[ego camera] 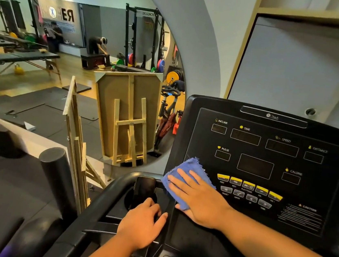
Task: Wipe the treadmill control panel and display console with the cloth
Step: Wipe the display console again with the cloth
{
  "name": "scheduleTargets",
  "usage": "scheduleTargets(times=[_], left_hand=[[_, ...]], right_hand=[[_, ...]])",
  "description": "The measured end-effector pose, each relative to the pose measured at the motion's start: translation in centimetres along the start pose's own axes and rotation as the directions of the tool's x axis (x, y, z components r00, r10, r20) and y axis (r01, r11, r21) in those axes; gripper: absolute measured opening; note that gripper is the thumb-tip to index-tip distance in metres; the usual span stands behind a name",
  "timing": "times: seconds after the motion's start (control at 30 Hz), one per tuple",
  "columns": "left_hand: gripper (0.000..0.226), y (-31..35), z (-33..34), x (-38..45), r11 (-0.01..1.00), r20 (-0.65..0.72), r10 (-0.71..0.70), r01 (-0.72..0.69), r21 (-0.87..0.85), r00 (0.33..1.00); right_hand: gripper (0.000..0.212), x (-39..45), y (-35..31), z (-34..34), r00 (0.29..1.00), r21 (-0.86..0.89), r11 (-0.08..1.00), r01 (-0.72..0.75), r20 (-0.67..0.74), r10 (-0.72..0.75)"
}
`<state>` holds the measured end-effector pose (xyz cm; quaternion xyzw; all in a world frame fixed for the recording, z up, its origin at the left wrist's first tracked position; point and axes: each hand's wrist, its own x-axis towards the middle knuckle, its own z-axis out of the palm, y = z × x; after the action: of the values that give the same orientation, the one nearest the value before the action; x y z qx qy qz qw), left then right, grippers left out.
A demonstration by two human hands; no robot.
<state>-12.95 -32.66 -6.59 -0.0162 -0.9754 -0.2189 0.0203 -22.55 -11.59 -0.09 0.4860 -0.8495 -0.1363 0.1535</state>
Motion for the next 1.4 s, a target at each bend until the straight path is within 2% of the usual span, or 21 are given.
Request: scheduleTargets(times=[0.13, 0.2, 0.27, 0.3, 0.33, 0.37, 0.43, 0.5, 0.57, 0.77, 0.9, 0.97, 1.1, 1.2, 1.4], left_hand=[[0.046, -0.1, 0.0, 0.0, 1.0, 0.008, 0.0, 0.0, -0.003, 1.0], [0.046, -0.1, -0.1, 0.0, 1.0, 0.009, 0.002, -0.002, -0.011, 1.0], [0.047, -0.1, 0.0, 0.1, 1.0, 0.012, -0.002, 0.002, -0.018, 1.0], [0.047, -0.1, 0.0, 0.2, 1.0, 0.015, -0.007, 0.007, -0.02, 1.0], [0.047, -0.2, 0.1, 0.2, 1.0, 0.017, -0.01, 0.01, -0.02, 1.0], [0.047, -0.3, 0.2, 0.3, 1.0, 0.019, -0.011, 0.011, -0.019, 1.0], [0.045, -0.4, 0.3, 0.3, 1.0, 0.023, -0.014, 0.014, -0.014, 1.0], [0.043, -0.3, 0.3, 0.4, 1.0, 0.017, -0.012, 0.012, -0.007, 1.0], [0.042, -0.2, 0.3, 0.3, 1.0, 0.012, -0.004, 0.004, -0.001, 1.0], [0.043, -0.4, 0.3, 0.3, 1.0, 0.019, 0.009, -0.009, -0.019, 1.0], [0.042, -0.4, 0.3, 0.3, 1.0, 0.021, 0.021, -0.02, -0.021, 1.0], [0.04, -0.3, 0.3, 0.4, 1.0, 0.013, 0.018, -0.017, -0.026, 1.0], [0.039, -0.3, 0.4, 0.4, 1.0, 0.007, 0.0, 0.0, -0.004, 1.0], [0.037, -0.2, 0.3, 0.4, 1.0, 0.006, 0.003, -0.003, -0.005, 1.0], [0.037, -0.1, 0.2, 0.3, 1.0, 0.02, -0.001, 0.001, -0.015, 1.0]], right_hand=[[0.063, -0.3, 2.1, -1.3, 0.999, -0.046, 0.998, 0.045, 0.01, -0.045], [0.064, 1.3, 3.7, -2.9, 0.988, -0.028, 0.992, -0.124, -0.093, 0.121], [0.066, 3.3, 5.0, -5.0, 0.912, 0.083, 0.928, -0.363, -0.172, 0.373], [0.067, 4.1, 5.0, -5.5, 0.876, 0.107, 0.896, -0.431, -0.186, 0.444], [0.068, 4.5, 4.6, -5.4, 0.872, 0.095, 0.892, -0.442, -0.187, 0.452], [0.068, 4.5, 3.7, -4.9, 0.899, 0.067, 0.915, -0.397, -0.173, 0.402], [0.068, 2.9, 1.7, -2.8, 0.976, 0.02, 0.981, -0.194, -0.102, 0.195], [0.065, 0.2, 0.6, -0.9, 0.999, 0.022, 0.999, -0.042, -0.013, 0.043], [0.062, -1.9, 0.9, -0.2, 1.0, 0.023, 1.0, 0.003, 0.024, -0.004], [0.063, -6.9, 3.0, -1.2, 0.99, 0.183, 0.979, -0.093, 0.117, 0.072], [0.062, -10.1, 3.9, -1.1, 0.986, 0.154, 0.979, -0.137, 0.116, 0.12], [0.06, -9.2, 3.8, -1.3, 0.992, 0.103, 0.99, -0.096, 0.09, 0.087], [0.057, -2.4, 1.4, -1.7, 1.0, 0.09, 0.996, 0.0, 0.023, -0.002], [0.054, -0.8, 0.6, -1.5, 1.0, 0.114, 0.993, -0.009, 0.005, 0.008], [0.059, -10.4, 4.2, -0.8, 0.994, 0.145, 0.984, -0.105, 0.034, 0.101]])
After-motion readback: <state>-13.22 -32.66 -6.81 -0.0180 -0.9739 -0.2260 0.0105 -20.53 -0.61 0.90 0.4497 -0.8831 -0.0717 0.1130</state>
